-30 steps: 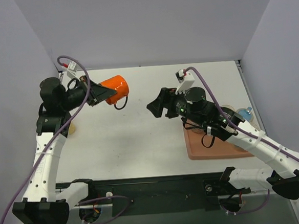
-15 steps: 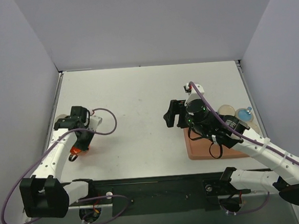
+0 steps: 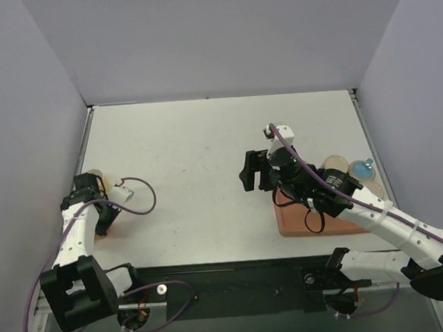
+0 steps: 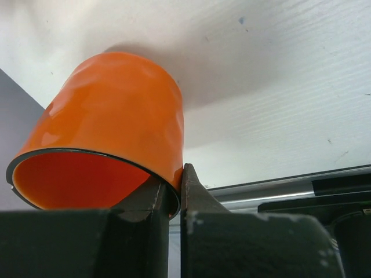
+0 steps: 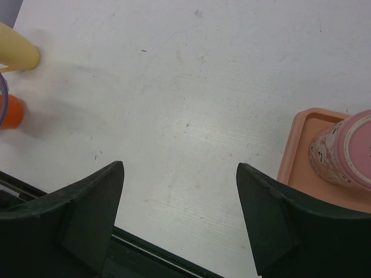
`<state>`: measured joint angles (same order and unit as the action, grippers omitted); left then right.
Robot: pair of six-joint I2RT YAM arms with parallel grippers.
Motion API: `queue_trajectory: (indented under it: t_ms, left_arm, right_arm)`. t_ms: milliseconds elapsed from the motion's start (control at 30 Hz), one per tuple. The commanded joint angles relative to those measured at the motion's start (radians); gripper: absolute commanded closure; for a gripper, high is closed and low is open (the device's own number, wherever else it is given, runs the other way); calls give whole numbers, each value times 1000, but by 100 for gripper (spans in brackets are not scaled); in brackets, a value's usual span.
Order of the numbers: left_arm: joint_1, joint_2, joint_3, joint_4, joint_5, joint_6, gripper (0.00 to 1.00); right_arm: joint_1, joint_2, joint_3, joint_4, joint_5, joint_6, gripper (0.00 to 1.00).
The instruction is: Turn the mug right side up
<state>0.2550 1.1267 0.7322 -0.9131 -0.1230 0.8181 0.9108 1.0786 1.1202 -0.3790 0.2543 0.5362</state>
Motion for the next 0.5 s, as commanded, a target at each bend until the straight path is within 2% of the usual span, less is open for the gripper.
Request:
queue_trajectory:
  t_ms: [0, 100, 267, 300, 333, 400, 467]
  left_arm:
    - [55, 44, 98, 22, 170, 176, 100]
    - [75, 86, 133, -79, 284, 252, 100]
    - [75, 171, 193, -168, 292, 293, 99]
    - [75, 182, 200, -170, 272, 294, 96]
    - [73, 205, 205, -171, 258, 291, 87]
    - [72, 231, 213, -179, 221, 291, 75]
    - [72, 239, 216, -179, 215, 288, 72]
  right_arm:
    - [5, -9, 23, 15, 7, -19, 27]
    - [0, -19, 13, 6, 25, -19, 26]
    - [-10, -34, -3, -34, 69, -7, 26]
    - [-15, -37, -10, -43, 69, -5, 26]
    - [-32, -46, -22, -46, 66, -7, 26]
    - [-79, -71, -52, -52, 31, -2, 26]
    - [-139, -104, -80, -80, 16, 17, 26]
